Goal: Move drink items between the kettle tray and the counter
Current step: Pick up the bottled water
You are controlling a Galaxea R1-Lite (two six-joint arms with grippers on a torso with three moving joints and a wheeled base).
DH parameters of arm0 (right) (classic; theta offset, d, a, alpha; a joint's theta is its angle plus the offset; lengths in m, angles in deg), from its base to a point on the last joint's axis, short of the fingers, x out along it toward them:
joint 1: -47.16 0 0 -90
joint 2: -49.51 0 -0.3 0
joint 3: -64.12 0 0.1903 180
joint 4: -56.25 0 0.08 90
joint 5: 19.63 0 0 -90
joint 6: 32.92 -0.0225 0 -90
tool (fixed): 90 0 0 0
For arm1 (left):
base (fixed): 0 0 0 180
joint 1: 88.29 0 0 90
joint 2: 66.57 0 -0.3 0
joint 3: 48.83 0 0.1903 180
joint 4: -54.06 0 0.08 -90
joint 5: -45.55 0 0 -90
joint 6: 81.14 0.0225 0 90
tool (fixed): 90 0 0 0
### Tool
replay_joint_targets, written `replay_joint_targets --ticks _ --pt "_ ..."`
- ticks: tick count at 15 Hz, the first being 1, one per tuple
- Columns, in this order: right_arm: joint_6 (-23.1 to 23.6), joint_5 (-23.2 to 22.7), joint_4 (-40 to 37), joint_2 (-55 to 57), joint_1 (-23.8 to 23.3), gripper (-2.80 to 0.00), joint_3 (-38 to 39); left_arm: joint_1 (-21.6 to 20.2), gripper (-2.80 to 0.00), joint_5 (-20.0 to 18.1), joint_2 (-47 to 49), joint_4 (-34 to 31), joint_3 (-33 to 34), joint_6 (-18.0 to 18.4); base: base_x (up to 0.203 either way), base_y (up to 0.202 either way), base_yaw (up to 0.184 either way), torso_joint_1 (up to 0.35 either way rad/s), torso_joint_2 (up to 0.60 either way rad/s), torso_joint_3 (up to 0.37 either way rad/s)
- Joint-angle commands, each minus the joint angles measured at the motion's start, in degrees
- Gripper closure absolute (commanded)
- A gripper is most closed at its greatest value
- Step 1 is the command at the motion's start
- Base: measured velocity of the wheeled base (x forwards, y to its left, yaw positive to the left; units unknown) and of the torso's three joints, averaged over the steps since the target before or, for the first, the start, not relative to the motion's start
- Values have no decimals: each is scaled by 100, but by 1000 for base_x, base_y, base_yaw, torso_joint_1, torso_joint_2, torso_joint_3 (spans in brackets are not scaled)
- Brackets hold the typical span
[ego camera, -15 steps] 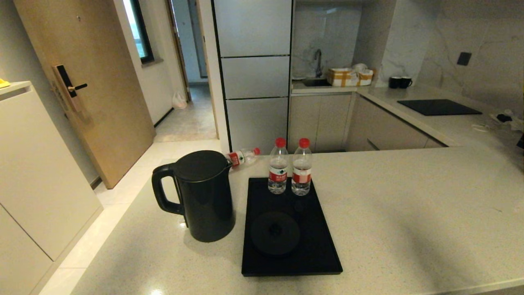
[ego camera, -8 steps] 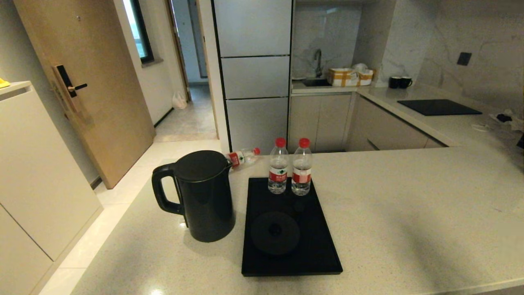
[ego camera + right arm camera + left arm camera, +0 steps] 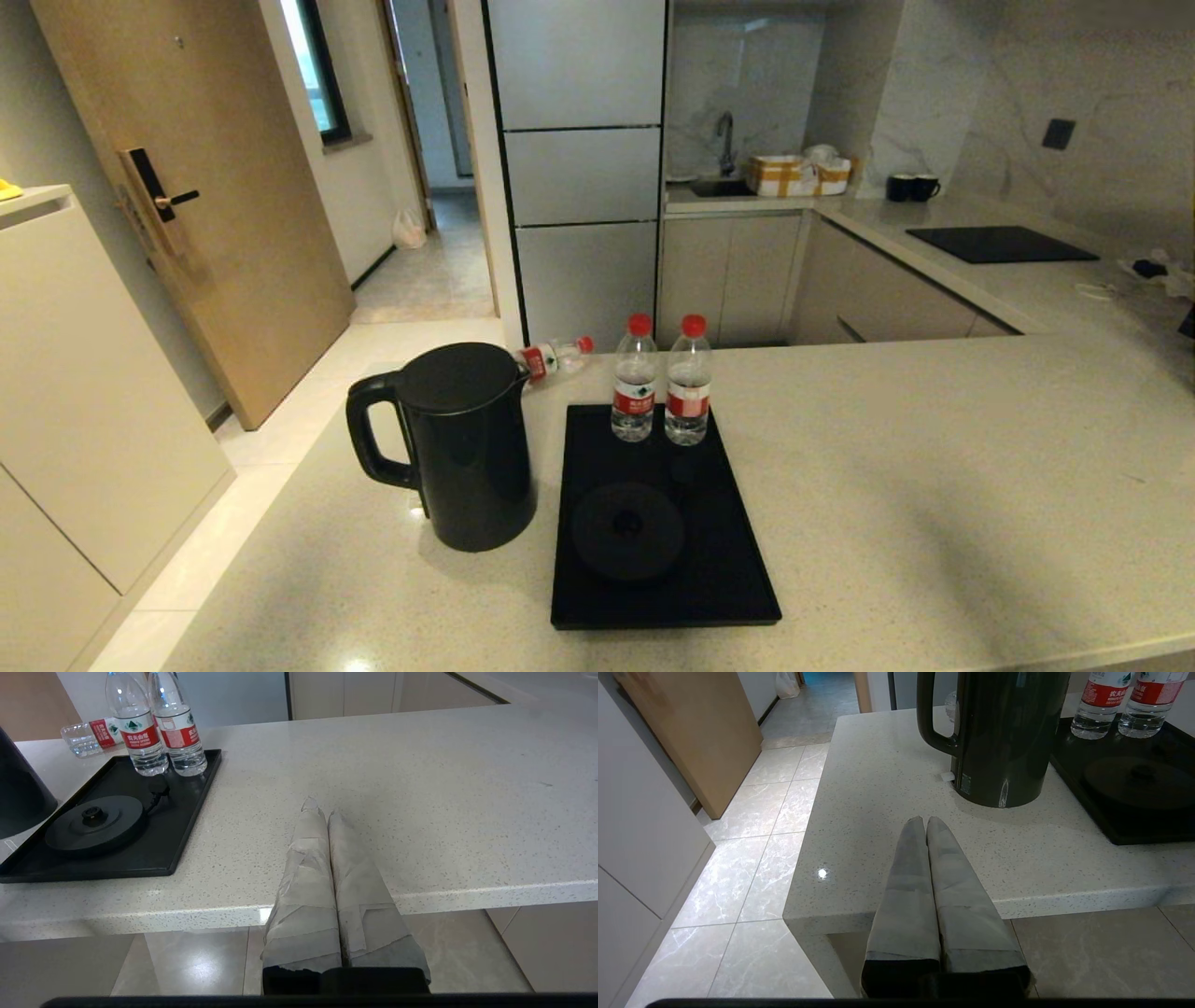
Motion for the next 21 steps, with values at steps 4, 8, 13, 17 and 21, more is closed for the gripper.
replay_joint_targets --ticks 4,8,13,17,21 --pt "17 -8 15 9 -1 0 0 -2 0 5 5 -4 7 1 0 0 0 0 0 0" --pt "0 1 6 9 -1 0 0 -2 0 5 -1 -4 1 1 0 0 0 0 0 0" --pt "0 1 -2 9 -1 0 0 -2 0 5 7 -4 3 1 0 0 0 0 0 0" --pt "0 1 -2 9 -1 0 0 -2 0 5 -1 -4 1 1 0 0 0 0 0 0" --pt "0 1 -2 9 -1 0 0 -2 0 5 -1 -4 1 1 0 0 0 0 0 0"
